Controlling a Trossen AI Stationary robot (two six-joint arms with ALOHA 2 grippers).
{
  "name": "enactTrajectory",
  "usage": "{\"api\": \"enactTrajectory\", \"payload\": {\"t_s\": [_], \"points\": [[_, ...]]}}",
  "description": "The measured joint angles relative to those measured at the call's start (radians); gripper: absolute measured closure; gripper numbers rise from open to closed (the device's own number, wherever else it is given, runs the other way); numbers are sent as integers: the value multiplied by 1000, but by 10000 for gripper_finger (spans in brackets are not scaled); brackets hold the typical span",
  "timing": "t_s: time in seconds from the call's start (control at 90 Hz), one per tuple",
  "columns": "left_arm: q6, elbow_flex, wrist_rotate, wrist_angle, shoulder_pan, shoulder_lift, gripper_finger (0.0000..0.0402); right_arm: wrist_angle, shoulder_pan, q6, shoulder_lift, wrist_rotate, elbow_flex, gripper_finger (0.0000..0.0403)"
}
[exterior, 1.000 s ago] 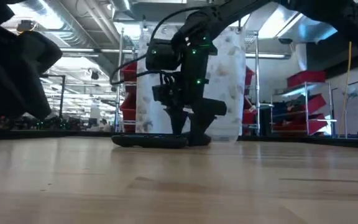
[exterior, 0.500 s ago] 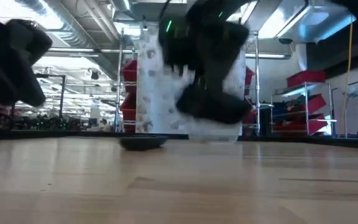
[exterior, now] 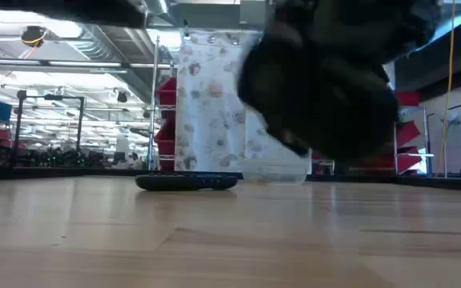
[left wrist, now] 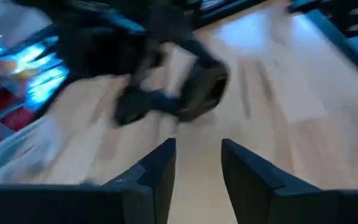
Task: Insert battery
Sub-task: Move the wireless mouse to the center of the table
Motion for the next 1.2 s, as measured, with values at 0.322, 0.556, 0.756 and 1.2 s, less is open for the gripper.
{"api": "enactTrajectory", "payload": {"t_s": [0.322, 0.556, 0.756, 1.2], "points": [[311, 0, 357, 114, 204, 10, 230, -29, 6, -25, 5, -11, -13, 135], [334, 0, 431, 184, 255, 71, 182, -30, 4, -65, 5, 5, -12, 135], [332, 0, 445, 282, 283, 128, 195, -35, 4, -72, 5, 12, -12, 135], [138, 0, 573, 277, 336, 147, 349, -57, 1, -92, 2, 53, -11, 105]]}}
